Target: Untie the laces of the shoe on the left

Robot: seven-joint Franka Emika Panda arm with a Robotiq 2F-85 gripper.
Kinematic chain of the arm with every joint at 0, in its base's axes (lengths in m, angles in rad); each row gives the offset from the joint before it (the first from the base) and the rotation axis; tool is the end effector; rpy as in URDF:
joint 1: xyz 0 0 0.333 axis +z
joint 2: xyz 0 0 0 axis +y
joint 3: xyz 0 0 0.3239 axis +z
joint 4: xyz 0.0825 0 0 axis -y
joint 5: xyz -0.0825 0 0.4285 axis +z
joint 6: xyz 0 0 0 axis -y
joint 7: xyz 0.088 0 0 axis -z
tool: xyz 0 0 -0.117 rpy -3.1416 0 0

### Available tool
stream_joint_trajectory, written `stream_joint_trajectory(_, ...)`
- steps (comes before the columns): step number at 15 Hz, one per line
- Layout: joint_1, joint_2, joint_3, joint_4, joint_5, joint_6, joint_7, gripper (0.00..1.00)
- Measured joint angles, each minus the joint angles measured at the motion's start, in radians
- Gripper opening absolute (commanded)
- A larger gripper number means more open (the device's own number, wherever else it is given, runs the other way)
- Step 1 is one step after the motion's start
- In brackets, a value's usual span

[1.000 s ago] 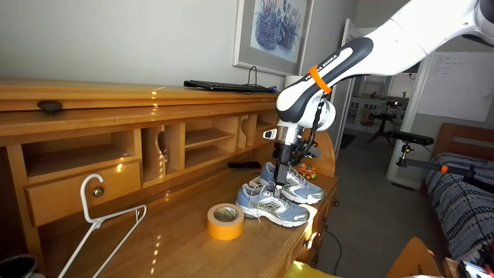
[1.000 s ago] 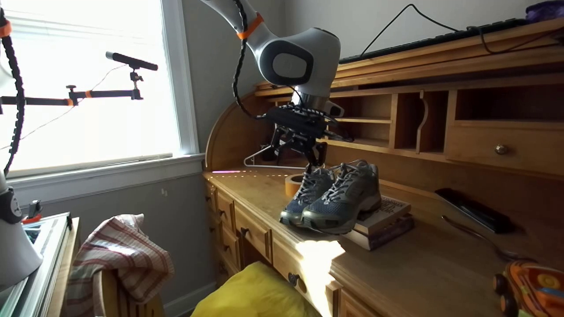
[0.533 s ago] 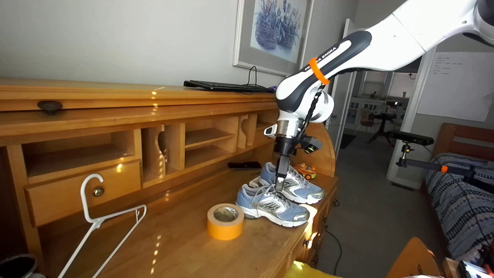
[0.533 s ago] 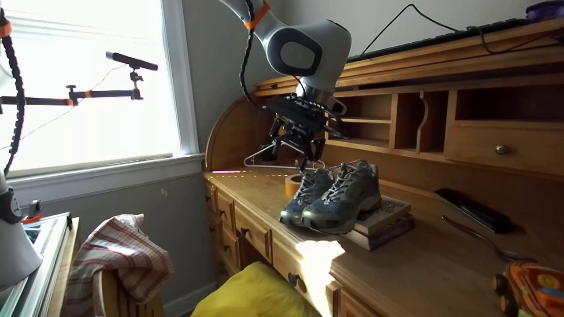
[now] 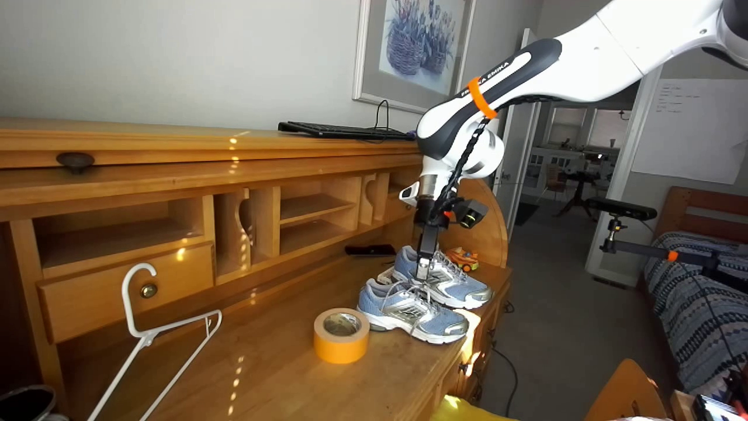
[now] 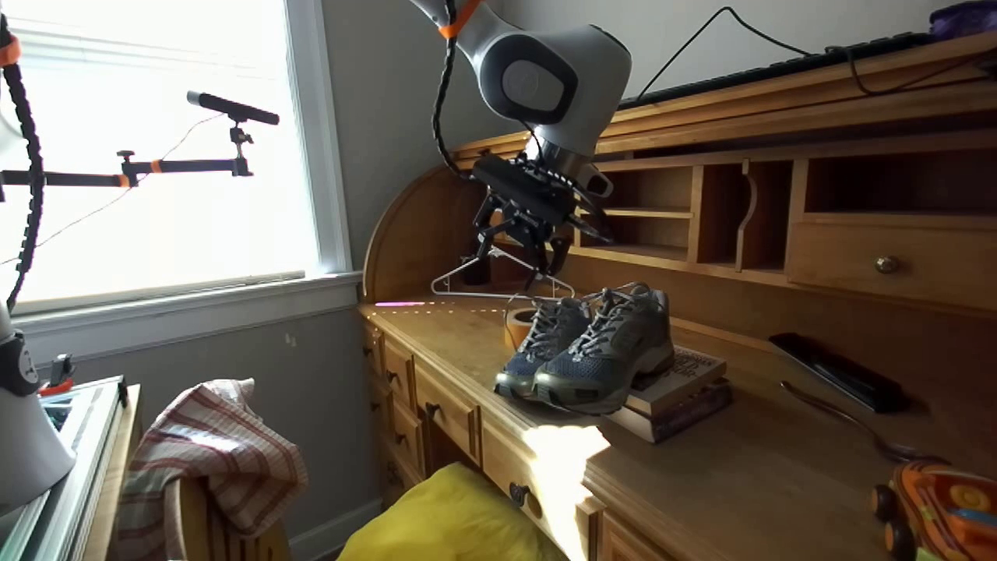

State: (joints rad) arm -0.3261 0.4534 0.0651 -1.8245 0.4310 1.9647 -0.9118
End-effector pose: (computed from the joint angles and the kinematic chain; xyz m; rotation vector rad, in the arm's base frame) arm 0.6334 -0.1387 0.2406 -2.5820 -0.5468 0.0507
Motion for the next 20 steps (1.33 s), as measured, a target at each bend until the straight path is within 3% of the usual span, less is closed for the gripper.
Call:
stream_joint_trajectory(9,0.054,-0.003,-0.048,-0.004,-0.077,0.064,0.003,1.00)
stream_joint_trajectory(15,0.071,0.010,-0.046,-0.026,-0.129,0.193,-0.016,1.00)
stream_joint_trajectory(20,0.071,0.016,-0.039,-0.044,-0.129,0.212,-0.033,1.00)
